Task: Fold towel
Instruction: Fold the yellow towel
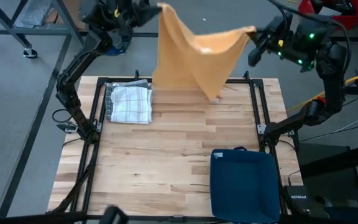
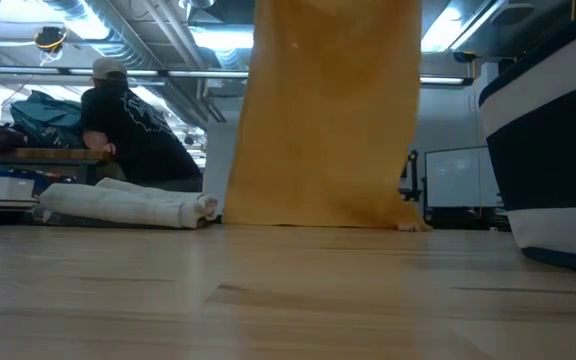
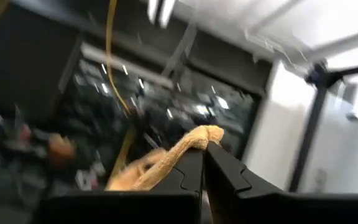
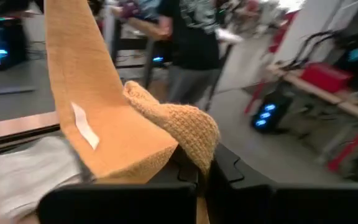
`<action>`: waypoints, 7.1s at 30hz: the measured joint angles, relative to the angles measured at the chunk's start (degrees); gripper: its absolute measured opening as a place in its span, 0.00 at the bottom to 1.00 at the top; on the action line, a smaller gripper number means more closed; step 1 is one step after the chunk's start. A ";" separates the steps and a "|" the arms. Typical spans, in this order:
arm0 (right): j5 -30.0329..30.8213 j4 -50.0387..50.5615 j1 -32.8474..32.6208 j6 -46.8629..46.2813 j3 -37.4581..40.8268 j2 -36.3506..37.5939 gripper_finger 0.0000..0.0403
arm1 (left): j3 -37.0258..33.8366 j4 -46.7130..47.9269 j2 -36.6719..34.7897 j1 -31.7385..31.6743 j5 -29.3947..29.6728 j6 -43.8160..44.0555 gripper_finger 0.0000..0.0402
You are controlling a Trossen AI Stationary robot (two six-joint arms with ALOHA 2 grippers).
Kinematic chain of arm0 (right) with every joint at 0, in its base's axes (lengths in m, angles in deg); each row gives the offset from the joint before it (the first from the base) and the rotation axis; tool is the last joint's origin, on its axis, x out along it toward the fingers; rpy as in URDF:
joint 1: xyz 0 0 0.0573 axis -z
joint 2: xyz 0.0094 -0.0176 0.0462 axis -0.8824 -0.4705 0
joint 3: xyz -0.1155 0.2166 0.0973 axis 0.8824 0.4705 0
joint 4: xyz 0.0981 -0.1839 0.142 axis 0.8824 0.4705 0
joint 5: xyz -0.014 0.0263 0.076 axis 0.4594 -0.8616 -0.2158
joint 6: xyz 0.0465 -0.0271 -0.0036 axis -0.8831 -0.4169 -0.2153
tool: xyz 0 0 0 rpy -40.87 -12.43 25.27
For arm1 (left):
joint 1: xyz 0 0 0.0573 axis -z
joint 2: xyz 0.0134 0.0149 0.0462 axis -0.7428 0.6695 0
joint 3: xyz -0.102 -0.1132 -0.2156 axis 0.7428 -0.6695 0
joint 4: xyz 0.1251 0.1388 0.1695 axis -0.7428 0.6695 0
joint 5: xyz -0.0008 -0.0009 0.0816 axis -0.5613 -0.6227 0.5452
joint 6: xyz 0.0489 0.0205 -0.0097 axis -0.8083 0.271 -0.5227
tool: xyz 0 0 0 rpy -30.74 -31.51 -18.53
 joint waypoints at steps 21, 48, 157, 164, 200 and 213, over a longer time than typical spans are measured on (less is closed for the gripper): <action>-18.57 10.63 -15.83 -25.04 2.87 -0.57 0.01 | -0.02 81.59 -23.32 19.37 34.44 -36.38 0.00; -21.97 4.20 -43.10 -36.76 5.03 -12.14 0.01 | -2.68 105.24 -29.98 42.83 33.02 -15.32 0.00; -5.46 9.73 -67.46 -60.68 -0.02 -36.87 0.01 | -27.41 105.35 -23.26 113.14 94.07 25.63 0.00; -1.90 16.91 -66.76 -60.99 -0.02 -35.36 0.01 | -27.39 105.39 -23.49 105.67 94.69 19.55 0.00; 6.88 26.74 -51.71 -45.13 0.00 -27.90 0.01 | -27.36 105.36 -31.78 73.94 104.11 -13.97 0.00; 10.07 26.74 -51.81 -46.98 -0.05 -20.36 0.01 | -27.36 104.67 -31.85 69.92 104.15 -20.24 0.00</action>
